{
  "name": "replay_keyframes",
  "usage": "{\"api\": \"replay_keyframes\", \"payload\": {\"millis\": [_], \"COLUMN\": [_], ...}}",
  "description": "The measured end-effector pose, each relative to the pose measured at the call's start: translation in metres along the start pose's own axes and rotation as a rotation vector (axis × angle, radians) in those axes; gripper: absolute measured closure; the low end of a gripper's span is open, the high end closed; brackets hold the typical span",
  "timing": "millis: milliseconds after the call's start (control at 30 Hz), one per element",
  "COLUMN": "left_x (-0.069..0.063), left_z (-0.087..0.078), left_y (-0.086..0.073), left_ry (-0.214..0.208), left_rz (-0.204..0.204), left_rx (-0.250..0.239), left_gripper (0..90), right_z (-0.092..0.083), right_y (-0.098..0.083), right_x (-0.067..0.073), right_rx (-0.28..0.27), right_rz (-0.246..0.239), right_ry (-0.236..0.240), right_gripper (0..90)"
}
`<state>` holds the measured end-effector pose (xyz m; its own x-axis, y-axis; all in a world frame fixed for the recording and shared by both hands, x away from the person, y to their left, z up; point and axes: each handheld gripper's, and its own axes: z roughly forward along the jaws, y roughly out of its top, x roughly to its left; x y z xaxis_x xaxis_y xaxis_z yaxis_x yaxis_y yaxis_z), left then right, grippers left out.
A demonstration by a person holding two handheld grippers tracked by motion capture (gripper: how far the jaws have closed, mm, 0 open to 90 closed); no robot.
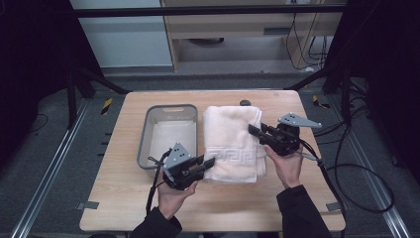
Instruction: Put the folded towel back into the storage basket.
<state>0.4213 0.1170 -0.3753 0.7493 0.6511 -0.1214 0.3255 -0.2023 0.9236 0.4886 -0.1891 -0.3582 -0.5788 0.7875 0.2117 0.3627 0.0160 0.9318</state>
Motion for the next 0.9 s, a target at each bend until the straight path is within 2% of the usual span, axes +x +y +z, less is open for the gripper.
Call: {"api": "replay_keyframes", "payload": {"millis": [500, 900], "left_x": [0.016, 0.032], "left_z": [-0.017, -0.032], "left_y": [0.009, 0.017], "left_ry": [0.039, 0.059], "left_rz": [-0.009, -0.039], "left_rx": [-0.029, -0.064], "left_gripper": [74.4, 74.4], "right_z": [0.017, 0.032], "right_y": [0.021, 0.043], "right_x": [0.014, 0.031], "right_rx": [-0.018, -0.021], "right_rz": [-0.017, -0.049], "right_ry": [0.016, 0.024], "right_gripper": [68.1, 68.1]}}
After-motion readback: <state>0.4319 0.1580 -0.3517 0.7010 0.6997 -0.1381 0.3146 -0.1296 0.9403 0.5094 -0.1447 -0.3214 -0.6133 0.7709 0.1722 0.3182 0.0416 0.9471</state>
